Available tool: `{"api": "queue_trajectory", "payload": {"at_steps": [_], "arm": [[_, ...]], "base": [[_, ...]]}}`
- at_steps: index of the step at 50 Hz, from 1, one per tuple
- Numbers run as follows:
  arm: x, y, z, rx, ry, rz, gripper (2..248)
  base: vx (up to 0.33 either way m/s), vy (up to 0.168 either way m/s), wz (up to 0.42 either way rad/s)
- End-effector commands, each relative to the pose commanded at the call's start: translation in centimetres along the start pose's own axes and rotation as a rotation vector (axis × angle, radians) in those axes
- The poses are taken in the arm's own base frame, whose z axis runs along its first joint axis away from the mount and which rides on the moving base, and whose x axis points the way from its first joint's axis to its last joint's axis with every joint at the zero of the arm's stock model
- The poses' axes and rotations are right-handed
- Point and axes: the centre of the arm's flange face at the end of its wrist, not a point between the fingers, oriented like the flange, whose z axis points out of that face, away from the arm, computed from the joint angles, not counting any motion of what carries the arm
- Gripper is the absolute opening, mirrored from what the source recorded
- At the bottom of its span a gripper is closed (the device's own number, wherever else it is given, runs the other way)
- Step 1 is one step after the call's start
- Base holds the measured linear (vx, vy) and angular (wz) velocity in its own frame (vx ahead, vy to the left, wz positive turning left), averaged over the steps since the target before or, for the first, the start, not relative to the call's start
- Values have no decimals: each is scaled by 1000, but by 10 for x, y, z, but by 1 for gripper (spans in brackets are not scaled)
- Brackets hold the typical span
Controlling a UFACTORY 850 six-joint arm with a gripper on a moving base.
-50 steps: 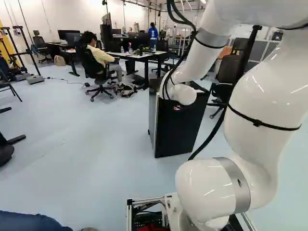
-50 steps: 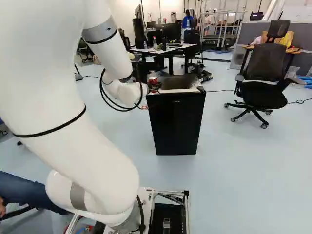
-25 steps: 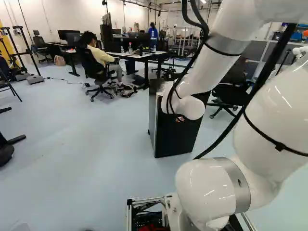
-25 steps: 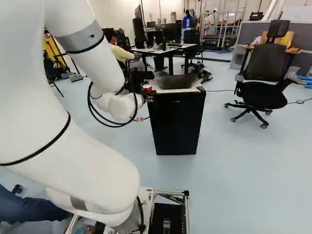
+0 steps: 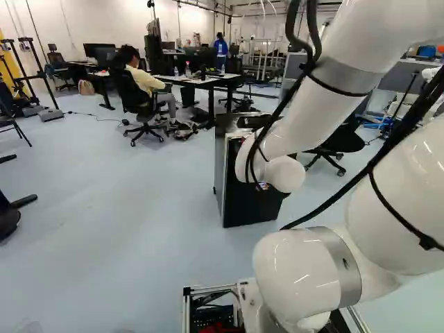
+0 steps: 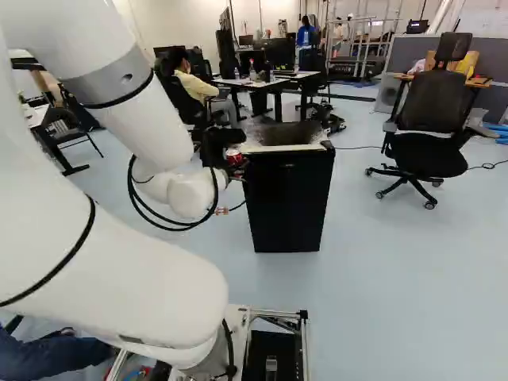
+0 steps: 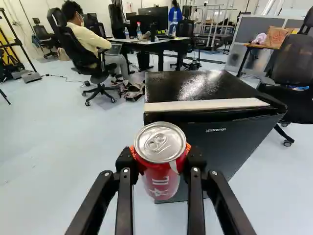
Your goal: Grab a drink from the fridge
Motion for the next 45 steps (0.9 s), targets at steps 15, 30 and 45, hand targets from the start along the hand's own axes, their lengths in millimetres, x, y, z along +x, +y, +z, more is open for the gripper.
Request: {"api": "queue_trajectory", "payload": {"at_steps": [15,30,45], "arm": [[-12,-2,-14,14,-5,-3,99],[-17,-2,-20,20,-8,-5,99],[-17,-2,-20,20,-8,-5,99]], "base": [[0,0,0],[0,0,0],[0,0,0]]}}
